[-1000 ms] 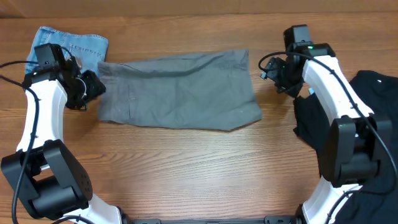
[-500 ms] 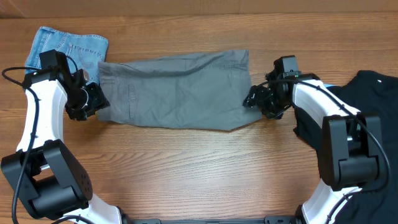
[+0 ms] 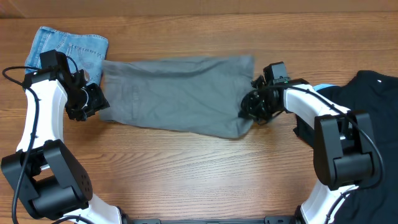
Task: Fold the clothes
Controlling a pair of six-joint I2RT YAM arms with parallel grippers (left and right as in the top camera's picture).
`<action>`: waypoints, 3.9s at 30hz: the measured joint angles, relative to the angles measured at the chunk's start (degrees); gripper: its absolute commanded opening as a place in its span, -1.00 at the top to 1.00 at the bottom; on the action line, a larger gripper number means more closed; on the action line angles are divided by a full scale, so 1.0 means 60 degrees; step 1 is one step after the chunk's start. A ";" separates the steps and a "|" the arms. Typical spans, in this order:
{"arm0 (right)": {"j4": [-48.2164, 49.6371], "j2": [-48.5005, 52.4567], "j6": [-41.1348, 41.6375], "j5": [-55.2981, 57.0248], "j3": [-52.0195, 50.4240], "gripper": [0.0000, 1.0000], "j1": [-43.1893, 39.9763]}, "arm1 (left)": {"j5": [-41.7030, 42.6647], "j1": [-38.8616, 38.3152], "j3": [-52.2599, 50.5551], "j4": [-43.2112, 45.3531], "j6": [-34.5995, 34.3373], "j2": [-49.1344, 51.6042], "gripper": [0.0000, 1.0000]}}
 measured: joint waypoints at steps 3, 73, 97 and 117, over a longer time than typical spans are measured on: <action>-0.1807 -0.0423 0.0084 0.1067 0.0186 0.72 -0.0142 | 0.0004 0.0000 0.0000 -0.0033 0.0004 0.0000 -0.07; -0.0335 -0.1326 0.3002 0.1963 0.1705 0.47 0.0168 | 0.1592 -0.3639 0.0215 0.3752 0.2186 0.1282 0.56; 0.2932 0.1045 0.3384 0.2076 0.1581 0.55 -0.0546 | -0.0372 -0.1545 0.0215 0.3213 0.1038 0.2259 0.62; -0.2106 -0.1286 0.0863 -0.1166 0.1996 0.47 -0.0656 | 0.1912 -0.2422 0.3289 -0.1384 0.2393 0.2339 0.59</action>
